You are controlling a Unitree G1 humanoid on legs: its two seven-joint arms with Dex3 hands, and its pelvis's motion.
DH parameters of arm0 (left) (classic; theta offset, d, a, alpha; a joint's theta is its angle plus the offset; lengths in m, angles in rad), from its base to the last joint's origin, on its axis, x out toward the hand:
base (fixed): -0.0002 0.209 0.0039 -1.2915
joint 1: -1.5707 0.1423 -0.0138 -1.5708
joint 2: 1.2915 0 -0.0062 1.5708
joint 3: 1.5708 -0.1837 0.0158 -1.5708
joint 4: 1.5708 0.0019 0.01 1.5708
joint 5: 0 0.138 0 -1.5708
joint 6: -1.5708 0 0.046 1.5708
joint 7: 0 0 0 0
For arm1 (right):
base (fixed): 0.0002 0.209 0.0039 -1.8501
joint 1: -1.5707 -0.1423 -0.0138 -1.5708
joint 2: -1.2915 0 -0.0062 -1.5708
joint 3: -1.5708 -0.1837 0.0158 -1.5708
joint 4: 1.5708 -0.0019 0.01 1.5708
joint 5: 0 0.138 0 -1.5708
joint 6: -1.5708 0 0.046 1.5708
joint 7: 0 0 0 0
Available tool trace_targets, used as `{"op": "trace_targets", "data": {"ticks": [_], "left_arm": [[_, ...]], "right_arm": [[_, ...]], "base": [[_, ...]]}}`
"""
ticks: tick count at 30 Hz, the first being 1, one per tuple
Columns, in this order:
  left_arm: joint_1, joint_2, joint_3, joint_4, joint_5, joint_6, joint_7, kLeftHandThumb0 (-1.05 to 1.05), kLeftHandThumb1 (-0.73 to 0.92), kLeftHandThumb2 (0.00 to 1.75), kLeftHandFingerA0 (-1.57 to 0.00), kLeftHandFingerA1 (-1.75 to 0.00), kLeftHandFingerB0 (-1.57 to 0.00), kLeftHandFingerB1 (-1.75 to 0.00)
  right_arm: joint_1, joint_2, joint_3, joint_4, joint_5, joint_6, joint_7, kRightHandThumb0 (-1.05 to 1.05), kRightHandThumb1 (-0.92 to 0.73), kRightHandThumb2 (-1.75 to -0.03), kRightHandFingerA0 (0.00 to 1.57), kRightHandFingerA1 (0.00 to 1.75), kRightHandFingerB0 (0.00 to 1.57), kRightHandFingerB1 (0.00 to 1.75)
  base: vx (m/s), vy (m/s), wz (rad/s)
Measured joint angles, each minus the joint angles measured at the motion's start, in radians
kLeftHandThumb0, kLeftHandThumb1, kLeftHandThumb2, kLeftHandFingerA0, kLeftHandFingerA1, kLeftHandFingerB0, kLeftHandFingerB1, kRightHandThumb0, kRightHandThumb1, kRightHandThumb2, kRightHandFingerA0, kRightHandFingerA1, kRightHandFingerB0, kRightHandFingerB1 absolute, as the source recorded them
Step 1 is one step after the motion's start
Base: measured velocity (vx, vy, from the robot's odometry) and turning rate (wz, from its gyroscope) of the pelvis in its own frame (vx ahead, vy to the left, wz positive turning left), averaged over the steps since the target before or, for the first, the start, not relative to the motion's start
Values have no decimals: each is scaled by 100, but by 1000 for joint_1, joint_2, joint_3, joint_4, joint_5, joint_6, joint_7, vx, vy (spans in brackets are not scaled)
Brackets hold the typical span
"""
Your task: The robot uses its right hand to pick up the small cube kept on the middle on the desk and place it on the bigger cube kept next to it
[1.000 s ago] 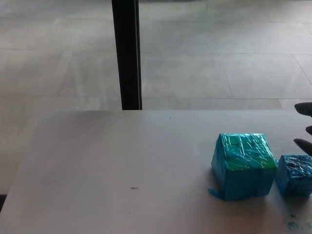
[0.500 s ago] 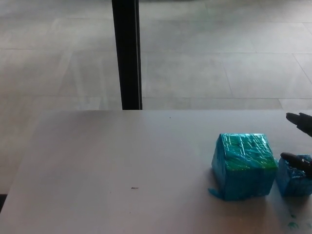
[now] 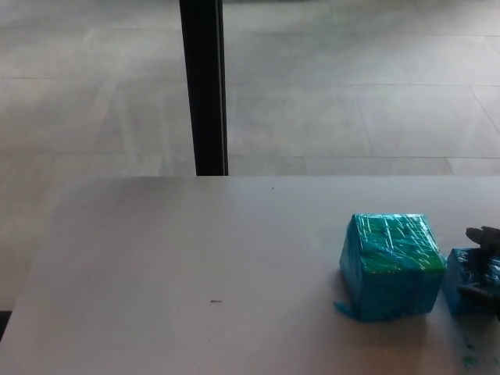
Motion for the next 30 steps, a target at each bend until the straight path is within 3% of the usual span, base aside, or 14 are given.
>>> {"op": "trace_targets", "data": {"ticks": [3,4,5,8,13,14,15,19,20,21,25,27,28,30], "left_arm": [[-2,1,-6,1,2,0,0,-76,68,61,-38,-60,-51,-50],[-2,1,-6,2,2,1,0,-74,70,61,-38,-60,-49,-49],[-2,1,-6,2,2,1,0,-74,71,61,-35,-60,-46,-49],[-1,2,-10,1,3,0,0,-74,71,62,-37,-59,-49,-47],[-6,3,-10,3,3,1,1,-72,71,62,-36,-54,-47,-43],[-8,3,-11,5,3,1,2,-71,72,62,-35,-56,-47,-44],[-10,3,-11,8,3,1,2,-74,72,62,-33,-57,-47,-45],[-16,4,-17,11,4,1,2,-74,71,62,-40,-60,-49,-47],[-16,5,-19,10,4,1,2,-73,68,61,-41,-59,-52,-47],[-16,5,-18,10,4,1,2,-73,69,61,-41,-59,-53,-49],[-18,5,-16,10,3,1,0,-74,69,61,-44,-64,-56,-53],[-17,5,-14,5,2,1,-2,-74,69,61,-44,-64,-56,-53],[-17,5,-13,1,2,1,-3,-71,70,61,-44,-61,-55,-50],[-19,5,-12,0,2,1,-2,-71,71,62,-42,-58,-53,-48]], "right_arm": [[-14,-1,0,32,-6,-22,15,-93,-55,-87,0,0,11,6],[-18,-1,0,41,-8,-32,20,-82,-45,-79,0,0,5,16],[-20,-1,0,47,-10,-42,22,-88,-51,-87,0,6,3,13],[-22,-1,-1,58,-18,-67,28,-87,-51,-86,0,5,4,14],[-41,-1,29,77,-48,-92,34,-77,-42,-75,0,0,2,14],[-45,-1,34,80,-53,-93,35,-58,-36,-77,0,20,0,29],[-49,-1,37,83,-57,-94,37,-47,-45,-70,2,25,3,27],[-55,-1,41,91,-74,-102,39,-46,-47,-67,4,45,7,22],[-55,-1,42,93,-79,-108,39,-39,-53,-58,19,56,6,23],[-55,-1,42,93,-81,-110,39,-43,-51,-66,21,56,6,23],[-52,-4,58,89,-108,-140,26,-36,-56,-56,31,95,12,28],[-52,-11,82,85,-132,-152,11,-36,-56,-56,31,95,12,28],[-52,-14,92,84,-144,-159,4,-30,-54,-56,47,91,18,28],[-54,-19,111,84,-164,-176,-10,-40,-52,-68,64,110,15,34]], "base": [[0,0,0],[0,0,0],[0,0,0],[0,0,0],[0,0,0],[0,0,0],[0,0,0],[0,0,0],[0,0,0],[0,0,0],[0,0,0],[0,0,0],[0,0,0],[0,0,0]]}}
